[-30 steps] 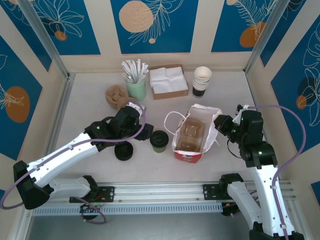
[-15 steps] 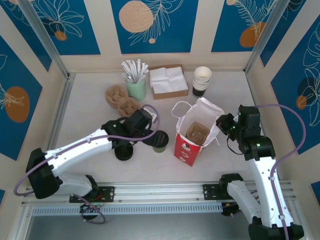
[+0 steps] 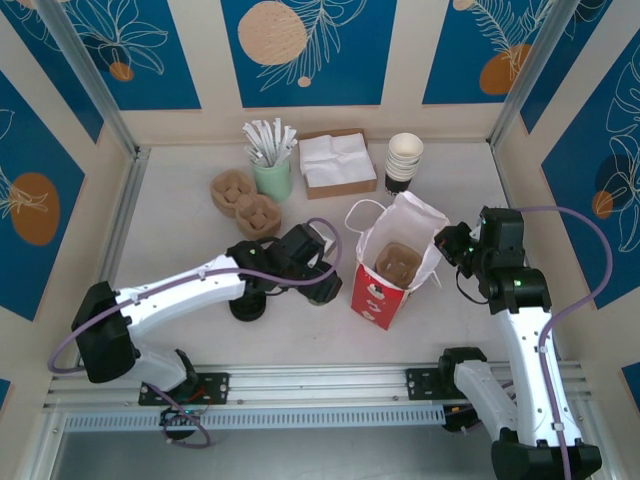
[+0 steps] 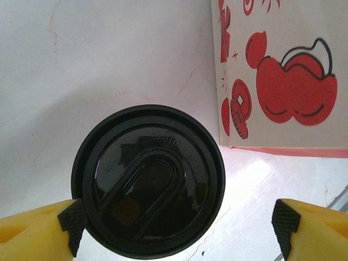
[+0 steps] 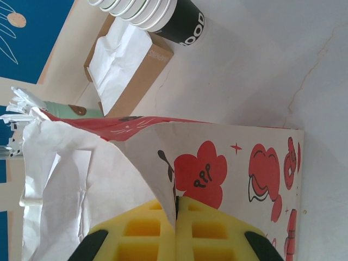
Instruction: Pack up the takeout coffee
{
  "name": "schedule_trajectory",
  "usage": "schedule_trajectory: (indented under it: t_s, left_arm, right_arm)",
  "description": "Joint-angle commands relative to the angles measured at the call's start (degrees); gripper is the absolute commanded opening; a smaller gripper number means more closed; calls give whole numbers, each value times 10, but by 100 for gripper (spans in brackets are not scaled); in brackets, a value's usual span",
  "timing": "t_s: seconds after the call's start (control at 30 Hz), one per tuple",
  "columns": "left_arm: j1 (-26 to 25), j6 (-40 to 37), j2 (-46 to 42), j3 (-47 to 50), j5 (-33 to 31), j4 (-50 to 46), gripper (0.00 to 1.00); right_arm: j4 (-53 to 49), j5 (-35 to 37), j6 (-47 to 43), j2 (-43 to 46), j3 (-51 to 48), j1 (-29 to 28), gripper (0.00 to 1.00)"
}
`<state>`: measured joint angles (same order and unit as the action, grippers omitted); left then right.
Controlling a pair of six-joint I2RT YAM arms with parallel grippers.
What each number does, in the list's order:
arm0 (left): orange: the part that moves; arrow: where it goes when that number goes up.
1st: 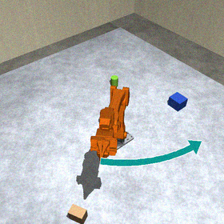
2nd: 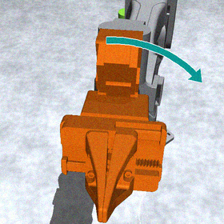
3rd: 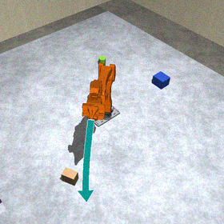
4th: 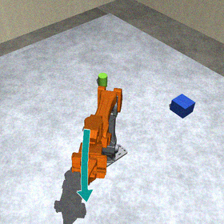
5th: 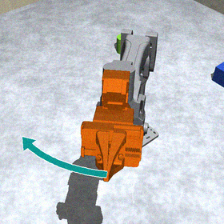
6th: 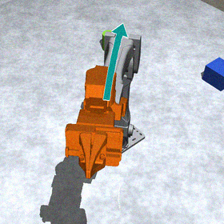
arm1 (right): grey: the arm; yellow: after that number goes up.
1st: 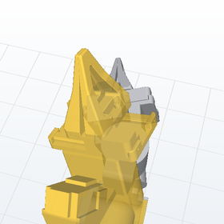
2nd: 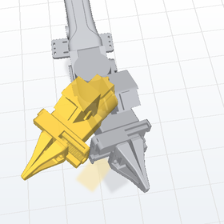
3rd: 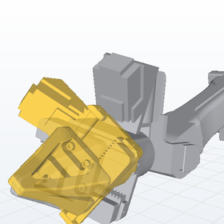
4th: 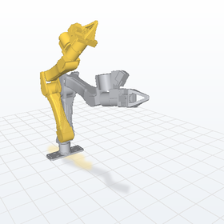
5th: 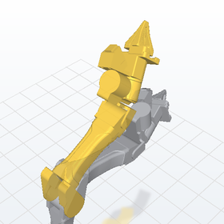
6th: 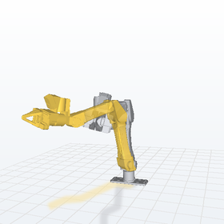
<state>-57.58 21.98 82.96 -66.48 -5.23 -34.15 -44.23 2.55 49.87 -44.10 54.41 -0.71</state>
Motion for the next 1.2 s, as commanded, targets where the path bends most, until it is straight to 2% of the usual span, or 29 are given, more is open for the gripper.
schedule_trajectory:
  t_s: [0.0, 0.13, 0.3, 0.7, 1.17]
  left_arm:
    - [-12, -3, 15, -30, -43, -29, 92]
    - [-13, 5, 31, -51, -72, -60, 95]
    - [-14, 2, 47, -57, -73, -63, 97]
    - [-17, 16, 69, -60, -58, -55, 88]
    - [-24, 29, 81, -56, -79, -65, 82]
  right_arm:
    - [16, -21, -11, -1, 10, 4, 0]
    - [15, -24, -19, -10, 15, 4, 0]
    - [19, -21, -28, -11, 16, 4, 0]
    - [27, -25, -24, -19, 15, 5, 0]
    - [26, -22, -28, -22, 20, 7, 0]
